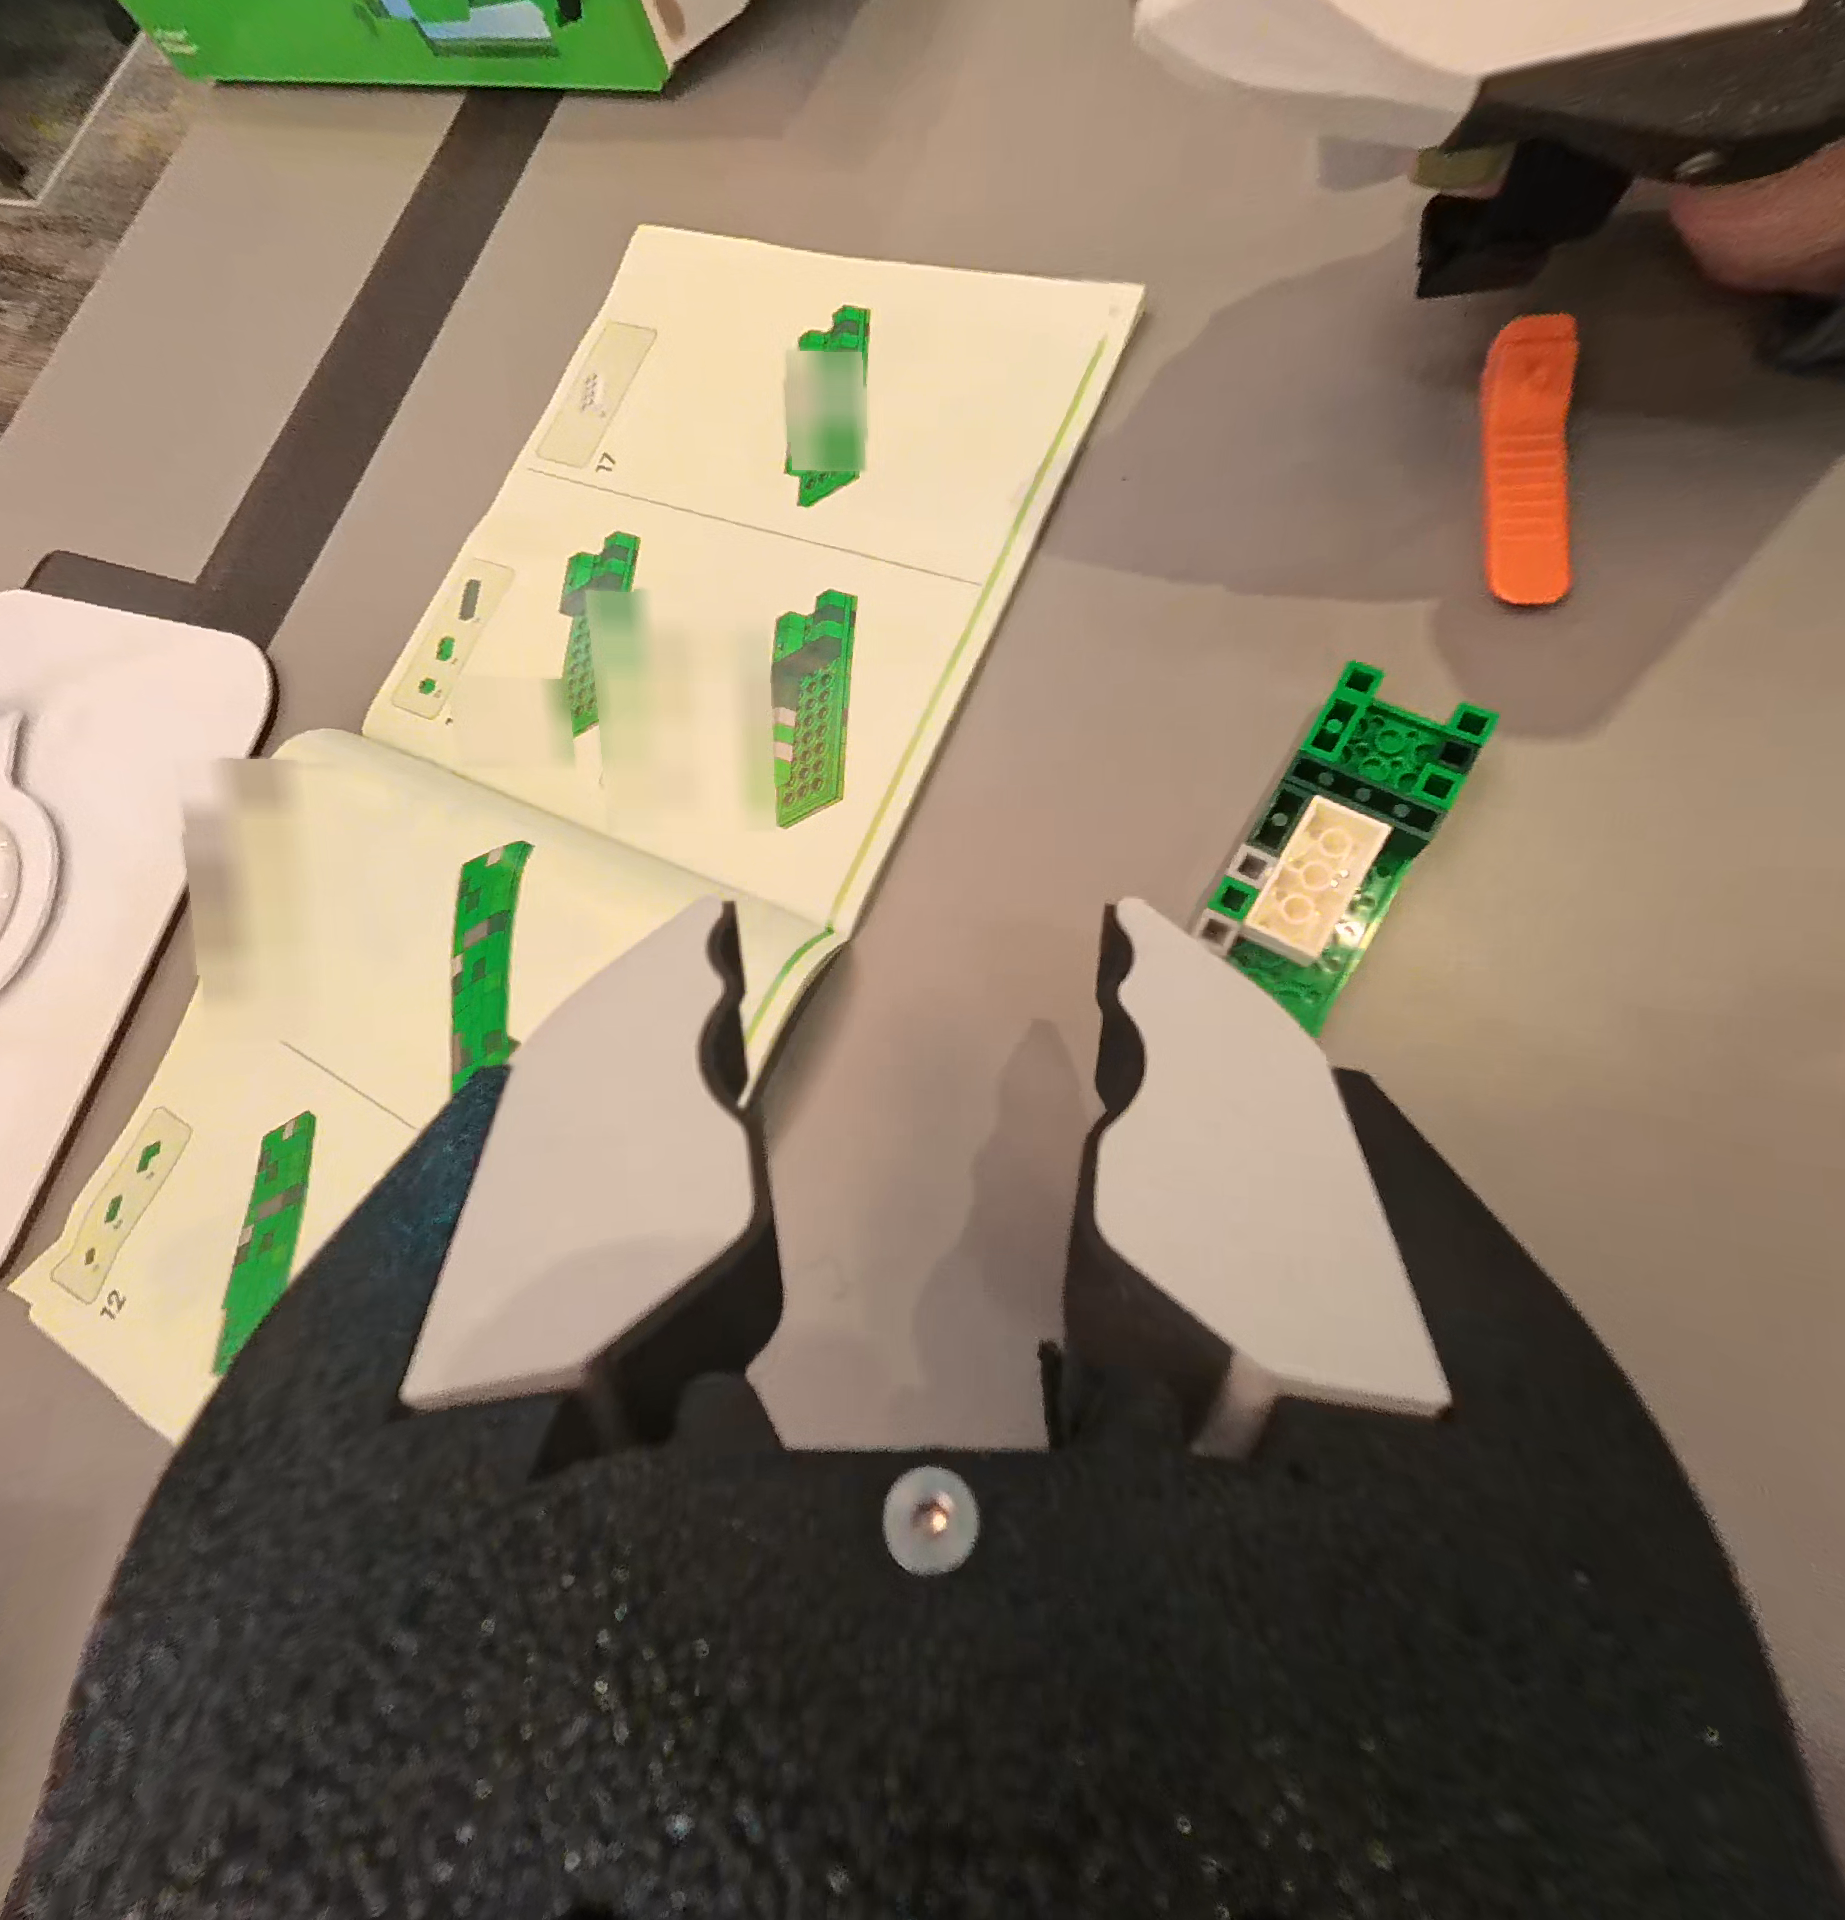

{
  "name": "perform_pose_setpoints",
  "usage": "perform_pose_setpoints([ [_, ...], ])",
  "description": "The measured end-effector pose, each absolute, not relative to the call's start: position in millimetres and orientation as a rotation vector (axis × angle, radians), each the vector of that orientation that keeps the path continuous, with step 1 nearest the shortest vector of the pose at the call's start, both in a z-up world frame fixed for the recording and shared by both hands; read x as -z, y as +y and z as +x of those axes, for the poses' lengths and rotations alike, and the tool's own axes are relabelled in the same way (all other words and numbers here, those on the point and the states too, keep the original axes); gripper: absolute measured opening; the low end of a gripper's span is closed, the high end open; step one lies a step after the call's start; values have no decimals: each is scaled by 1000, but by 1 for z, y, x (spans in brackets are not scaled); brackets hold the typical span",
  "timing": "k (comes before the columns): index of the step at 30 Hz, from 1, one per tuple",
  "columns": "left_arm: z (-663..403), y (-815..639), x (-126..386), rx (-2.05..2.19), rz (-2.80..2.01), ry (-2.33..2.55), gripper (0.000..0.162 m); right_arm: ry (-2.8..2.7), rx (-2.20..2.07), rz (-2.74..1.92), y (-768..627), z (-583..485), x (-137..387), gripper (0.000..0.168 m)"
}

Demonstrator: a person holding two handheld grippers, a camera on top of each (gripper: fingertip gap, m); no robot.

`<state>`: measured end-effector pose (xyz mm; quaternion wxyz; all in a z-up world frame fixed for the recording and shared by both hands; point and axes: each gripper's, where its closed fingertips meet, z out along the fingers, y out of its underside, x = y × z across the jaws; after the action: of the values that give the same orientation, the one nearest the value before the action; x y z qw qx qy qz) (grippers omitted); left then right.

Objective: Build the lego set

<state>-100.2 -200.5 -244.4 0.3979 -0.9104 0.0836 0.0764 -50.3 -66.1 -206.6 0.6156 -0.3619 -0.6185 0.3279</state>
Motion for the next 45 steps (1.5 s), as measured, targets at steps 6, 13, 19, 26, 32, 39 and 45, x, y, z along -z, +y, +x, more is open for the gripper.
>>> perform_pose_setpoints([
  [6, -119, -189, 223, -172, -2178, 95, 64, -1310, -708, -999, -25, -47, 207, 0],
  [13, -132, -147, 241, -257, -2170, 240, 56, -1305, -697, -1012, -7, -53, 209, 0],
  [19, -145, -109, 236, -426, -1965, 282, 55, -1355, -687, -976, -7, -64, 212, 0],
  [26, -165, -128, 232, -583, -1897, 108, 54, -1360, -629, -1036, 5, -68, 218, 0],
  [32, -156, -129, 230, -333, -1823, -8, 57, -1332, -592, -1093, 13, -63, 221, 0],
  [39, -169, -138, 215, -311, -1706, -119, 48, -1388, -592, -1336, 9, -50, 234, 28],
  [45, -181, -142, 209, -248, -1654, -191, 44, -1528, -636, -1630, -17, -42, 263, 47],
])
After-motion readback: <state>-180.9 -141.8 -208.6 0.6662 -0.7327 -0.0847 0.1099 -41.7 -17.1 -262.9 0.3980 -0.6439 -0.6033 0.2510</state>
